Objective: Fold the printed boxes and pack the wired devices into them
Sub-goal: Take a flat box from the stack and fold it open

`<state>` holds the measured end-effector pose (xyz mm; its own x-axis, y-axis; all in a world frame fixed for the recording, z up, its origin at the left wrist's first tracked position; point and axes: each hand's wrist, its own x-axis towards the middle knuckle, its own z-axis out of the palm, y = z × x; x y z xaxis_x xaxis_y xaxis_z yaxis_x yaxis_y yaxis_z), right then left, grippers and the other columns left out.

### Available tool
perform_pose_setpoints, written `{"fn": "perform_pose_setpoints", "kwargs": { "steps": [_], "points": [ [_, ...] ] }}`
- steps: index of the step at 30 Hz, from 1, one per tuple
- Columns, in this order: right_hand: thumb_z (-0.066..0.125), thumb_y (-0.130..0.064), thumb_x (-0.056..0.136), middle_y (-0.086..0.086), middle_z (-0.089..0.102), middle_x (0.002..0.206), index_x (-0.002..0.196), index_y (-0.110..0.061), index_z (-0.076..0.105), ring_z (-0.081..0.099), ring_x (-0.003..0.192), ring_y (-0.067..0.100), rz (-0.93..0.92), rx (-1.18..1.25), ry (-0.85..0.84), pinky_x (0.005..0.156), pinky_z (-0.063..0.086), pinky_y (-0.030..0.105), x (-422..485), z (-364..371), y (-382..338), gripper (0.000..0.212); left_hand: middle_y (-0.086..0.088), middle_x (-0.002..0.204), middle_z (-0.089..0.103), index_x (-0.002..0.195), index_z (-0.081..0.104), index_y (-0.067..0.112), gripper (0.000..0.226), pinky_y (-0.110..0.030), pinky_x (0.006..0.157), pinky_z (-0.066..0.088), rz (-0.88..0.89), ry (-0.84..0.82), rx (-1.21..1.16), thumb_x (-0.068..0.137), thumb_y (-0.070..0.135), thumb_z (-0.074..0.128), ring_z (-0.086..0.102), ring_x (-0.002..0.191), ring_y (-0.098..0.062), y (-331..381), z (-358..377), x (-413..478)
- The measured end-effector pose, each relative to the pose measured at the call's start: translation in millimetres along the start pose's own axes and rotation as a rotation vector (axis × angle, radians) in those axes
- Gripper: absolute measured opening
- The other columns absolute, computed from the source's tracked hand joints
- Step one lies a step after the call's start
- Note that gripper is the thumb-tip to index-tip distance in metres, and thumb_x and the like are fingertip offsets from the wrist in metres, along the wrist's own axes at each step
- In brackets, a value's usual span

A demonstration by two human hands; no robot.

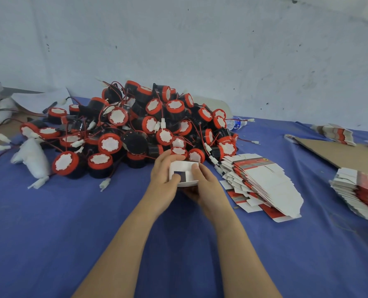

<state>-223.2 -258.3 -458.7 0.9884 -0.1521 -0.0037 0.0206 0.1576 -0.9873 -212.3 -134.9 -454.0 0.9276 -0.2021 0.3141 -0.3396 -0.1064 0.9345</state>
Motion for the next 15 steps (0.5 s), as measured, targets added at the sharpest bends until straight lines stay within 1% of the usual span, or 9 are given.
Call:
{"fn": "perform_pose_setpoints", "kwargs": {
  "steps": [4,6,8,9,10,11,12,13,15],
  "points": [
    [0.046,-0.013,0.1,0.002,0.067,0.119,0.122,-0.024,0.059,0.064,0.108,0.018,0.038,0.044,-0.197,0.095,0.052,0.036,-1.5,-6.0,-1.3,0.028,0.023,0.137,0.029,0.108,0.049,0.041,0.053,-0.022,0.107,0.032,-0.008,0.035,-0.02,0.092,-0.007,0.036,0.028,0.133,0.001,3.0,-2.0,0.6],
    [0.047,-0.003,0.097,0.001,0.068,0.118,0.121,-0.024,0.06,0.065,0.107,0.018,0.047,0.08,-0.263,0.095,0.052,0.035,-2.0,-8.3,-1.9,0.034,0.028,0.135,0.032,0.107,0.051,0.044,0.057,-0.012,0.101,0.035,0.006,0.029,-0.045,0.091,-0.008,0.036,0.031,0.126,0.013,5.2,-2.4,-2.4],
    [0.045,0.003,0.095,0.004,0.069,0.116,0.12,-0.021,0.06,0.066,0.106,0.022,0.046,0.103,-0.216,0.094,0.053,0.037,-0.9,-9.1,-2.2,0.038,0.037,0.129,0.036,0.114,0.05,0.047,0.057,0.0,0.087,0.038,0.016,-0.018,-0.126,0.09,-0.004,0.04,0.034,0.119,0.023,7.4,-0.8,-4.0],
    [0.044,0.005,0.094,0.006,0.07,0.114,0.12,-0.019,0.06,0.066,0.105,0.024,0.048,0.125,-0.176,0.092,0.054,0.038,0.2,-9.0,-2.0,0.038,0.04,0.127,0.037,0.119,0.047,0.05,0.056,0.001,0.083,0.039,0.01,-0.034,-0.194,0.091,0.002,0.045,0.037,0.117,0.024,9.8,0.5,-3.8],
    [0.043,0.006,0.094,0.007,0.07,0.111,0.12,-0.016,0.06,0.067,0.103,0.026,0.053,0.154,-0.141,0.09,0.055,0.038,1.4,-9.5,-2.1,0.039,0.039,0.129,0.039,0.126,0.041,0.053,0.054,-0.002,0.086,0.04,-0.005,-0.03,-0.269,0.092,0.011,0.048,0.041,0.117,0.021,10.9,1.8,-1.1],
    [0.043,0.007,0.093,0.007,0.072,0.107,0.122,-0.014,0.059,0.068,0.099,0.025,0.06,0.186,-0.112,0.086,0.056,0.036,2.5,-9.8,-2.2,0.04,0.034,0.135,0.041,0.133,0.035,0.052,0.053,-0.009,0.095,0.041,-0.041,-0.001,-0.363,0.095,0.019,0.049,0.043,0.12,0.016,11.9,2.1,3.1],
    [0.044,0.008,0.092,0.006,0.073,0.103,0.122,-0.014,0.059,0.069,0.093,0.023,0.064,0.21,-0.088,0.082,0.057,0.034,3.1,-10.1,-2.9,0.04,0.026,0.141,0.042,0.14,0.03,0.049,0.05,-0.019,0.104,0.04,-0.088,0.037,-0.458,0.098,0.025,0.046,0.044,0.125,0.008,11.8,1.6,7.5],
    [0.044,0.009,0.092,0.005,0.074,0.1,0.121,-0.014,0.06,0.07,0.089,0.02,0.063,0.22,-0.072,0.079,0.058,0.032,2.9,-10.4,-4.0,0.04,0.022,0.142,0.043,0.142,0.029,0.046,0.047,-0.022,0.107,0.038,-0.112,0.061,-0.498,0.1,0.027,0.042,0.044,0.125,0.006,10.5,0.4,9.5],
    [0.046,0.008,0.092,0.008,0.072,0.107,0.122,-0.015,0.059,0.069,0.097,0.023,0.052,0.199,-0.07,0.087,0.056,0.036,1.3,-10.1,-5.1,0.04,0.031,0.13,0.047,0.131,0.037,0.051,0.039,-0.005,0.091,0.041,-0.075,0.006,-0.355,0.102,0.025,0.041,0.047,0.111,0.021,7.2,-2.5,5.7]
  ]
}}
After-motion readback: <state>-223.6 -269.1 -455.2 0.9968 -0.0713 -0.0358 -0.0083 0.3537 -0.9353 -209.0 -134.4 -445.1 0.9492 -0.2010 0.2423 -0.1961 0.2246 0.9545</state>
